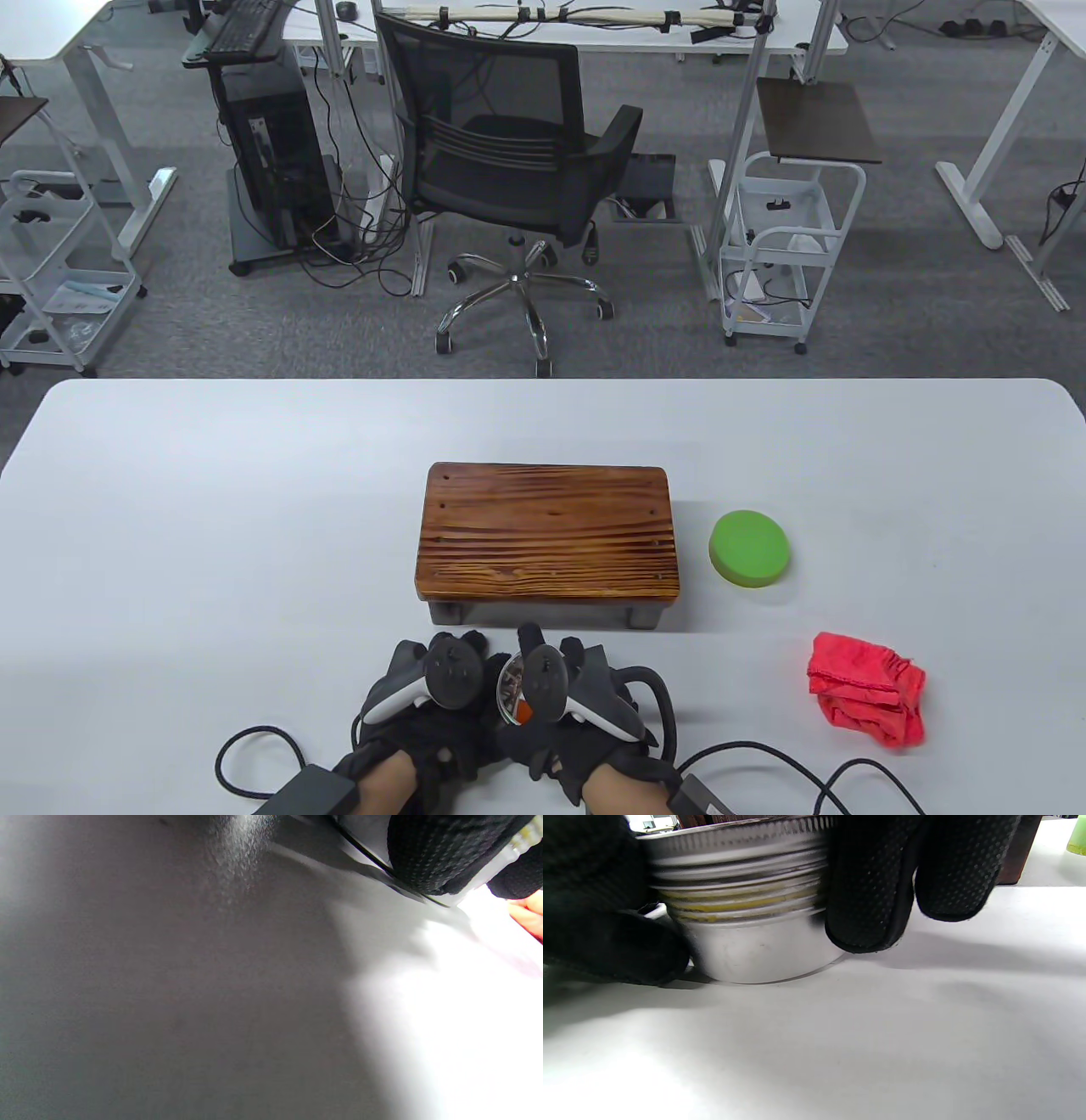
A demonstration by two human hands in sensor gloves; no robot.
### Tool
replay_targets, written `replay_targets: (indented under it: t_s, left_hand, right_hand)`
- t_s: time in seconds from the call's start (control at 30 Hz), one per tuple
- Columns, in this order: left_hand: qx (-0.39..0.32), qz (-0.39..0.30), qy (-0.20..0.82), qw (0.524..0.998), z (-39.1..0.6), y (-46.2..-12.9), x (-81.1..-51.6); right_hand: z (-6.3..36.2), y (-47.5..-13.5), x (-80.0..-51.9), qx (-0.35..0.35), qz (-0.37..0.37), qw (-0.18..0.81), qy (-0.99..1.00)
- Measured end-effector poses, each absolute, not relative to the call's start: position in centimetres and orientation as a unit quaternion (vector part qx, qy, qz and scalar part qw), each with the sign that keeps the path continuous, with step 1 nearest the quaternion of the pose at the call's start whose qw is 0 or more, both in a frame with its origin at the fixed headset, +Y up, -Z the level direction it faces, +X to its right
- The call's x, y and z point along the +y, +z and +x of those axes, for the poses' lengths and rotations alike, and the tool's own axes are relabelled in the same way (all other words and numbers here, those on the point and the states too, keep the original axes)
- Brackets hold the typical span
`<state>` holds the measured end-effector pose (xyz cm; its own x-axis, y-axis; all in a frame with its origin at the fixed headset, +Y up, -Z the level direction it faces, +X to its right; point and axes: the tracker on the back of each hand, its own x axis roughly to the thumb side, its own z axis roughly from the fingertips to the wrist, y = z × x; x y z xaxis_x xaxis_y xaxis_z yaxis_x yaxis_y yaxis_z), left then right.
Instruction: Dip and apply wood wax on stool
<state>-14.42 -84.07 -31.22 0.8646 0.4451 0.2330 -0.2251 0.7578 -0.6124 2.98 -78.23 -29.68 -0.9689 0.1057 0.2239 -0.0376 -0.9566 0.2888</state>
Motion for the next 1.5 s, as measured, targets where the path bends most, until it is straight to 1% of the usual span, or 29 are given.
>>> replay_targets:
  t_s: [0.2, 0.6, 1.17, 1.33, 1.5]
  left_hand:
    - [-0.185, -0.295, 0.184, 0.919, -14.4, -31.2, -84.0]
    - [-0.183, -0.294, 0.187, 0.919, -14.5, -31.2, -84.1]
    - [-0.179, -0.294, 0.185, 0.921, -14.7, -31.2, -84.1]
    - [-0.179, -0.294, 0.185, 0.921, -14.6, -31.1, -84.1]
    - [-0.179, -0.294, 0.185, 0.920, -14.6, -31.1, -84.1]
  right_hand:
    - [3.3, -29.6, -77.7, 0.149, 0.111, 0.046, 0.982]
    - [5.7, -28.7, -75.4, 0.123, 0.101, 0.090, 0.983]
    - [9.1, -29.1, -74.0, 0.134, 0.092, 0.108, 0.981]
    - [10.8, -29.2, -73.7, 0.145, 0.083, 0.108, 0.980]
    - [13.5, -29.0, -73.6, 0.147, 0.059, 0.101, 0.982]
